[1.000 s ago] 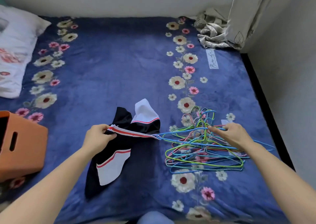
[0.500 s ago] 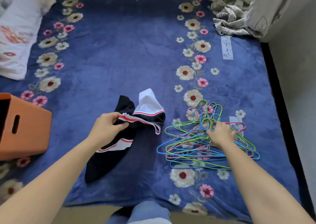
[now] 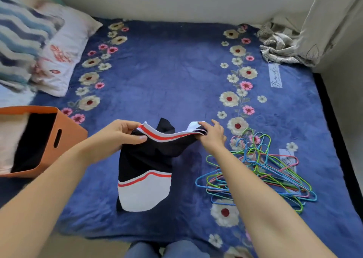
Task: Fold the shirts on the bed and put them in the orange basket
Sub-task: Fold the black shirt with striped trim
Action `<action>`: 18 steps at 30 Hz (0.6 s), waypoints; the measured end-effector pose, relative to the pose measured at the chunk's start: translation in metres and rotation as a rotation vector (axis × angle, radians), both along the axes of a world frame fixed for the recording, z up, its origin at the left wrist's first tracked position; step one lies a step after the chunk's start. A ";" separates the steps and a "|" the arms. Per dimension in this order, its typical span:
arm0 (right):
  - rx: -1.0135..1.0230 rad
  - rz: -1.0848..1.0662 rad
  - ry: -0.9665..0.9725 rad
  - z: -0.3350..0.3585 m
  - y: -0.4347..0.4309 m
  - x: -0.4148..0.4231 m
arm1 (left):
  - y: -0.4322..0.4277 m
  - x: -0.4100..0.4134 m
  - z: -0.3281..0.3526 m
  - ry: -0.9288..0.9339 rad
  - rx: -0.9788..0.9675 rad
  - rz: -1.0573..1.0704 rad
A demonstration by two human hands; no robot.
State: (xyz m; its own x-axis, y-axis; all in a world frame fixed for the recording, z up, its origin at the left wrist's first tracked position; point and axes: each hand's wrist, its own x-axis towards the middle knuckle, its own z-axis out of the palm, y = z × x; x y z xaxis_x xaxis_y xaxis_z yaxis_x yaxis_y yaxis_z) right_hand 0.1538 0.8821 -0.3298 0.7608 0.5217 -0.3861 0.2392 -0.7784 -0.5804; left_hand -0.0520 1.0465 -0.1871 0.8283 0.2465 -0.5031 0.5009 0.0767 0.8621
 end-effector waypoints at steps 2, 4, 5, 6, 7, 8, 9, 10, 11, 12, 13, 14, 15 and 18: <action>0.009 0.128 -0.029 0.021 0.012 0.005 | 0.016 -0.013 0.009 -0.020 -0.035 0.025; 0.117 0.138 0.031 0.044 0.017 0.003 | 0.035 -0.031 0.023 -0.049 0.000 0.104; 0.214 0.094 0.106 0.058 0.017 0.002 | 0.047 -0.040 0.030 -0.051 0.033 0.159; 0.311 0.058 0.155 0.074 0.018 0.000 | 0.063 -0.052 0.038 -0.038 0.114 0.198; 0.380 0.030 0.195 0.087 0.016 0.004 | 0.077 -0.058 0.038 -0.010 0.224 0.197; 0.417 0.032 0.200 0.103 0.018 0.003 | 0.093 -0.068 0.044 0.036 0.349 0.185; 0.431 0.055 0.190 0.119 0.021 0.001 | 0.105 -0.075 0.049 0.065 0.447 0.160; 0.428 0.082 0.138 0.135 0.027 -0.003 | 0.119 -0.083 0.056 0.068 0.519 0.155; 0.425 0.105 0.082 0.149 0.031 -0.008 | 0.123 -0.084 0.060 0.039 0.559 0.160; 0.439 0.126 0.021 0.167 0.038 -0.016 | 0.131 -0.086 0.067 -0.001 0.599 0.179; 0.449 0.142 -0.025 0.182 0.041 -0.021 | 0.134 -0.085 0.072 -0.046 0.642 0.200; 0.455 0.152 -0.063 0.199 0.044 -0.030 | 0.136 -0.083 0.079 -0.091 0.661 0.232; 0.437 0.164 -0.090 0.218 0.046 -0.039 | 0.142 -0.082 0.091 -0.122 0.672 0.246; 0.131 0.323 -0.114 0.262 0.040 -0.047 | 0.154 -0.079 0.117 -0.120 0.603 0.202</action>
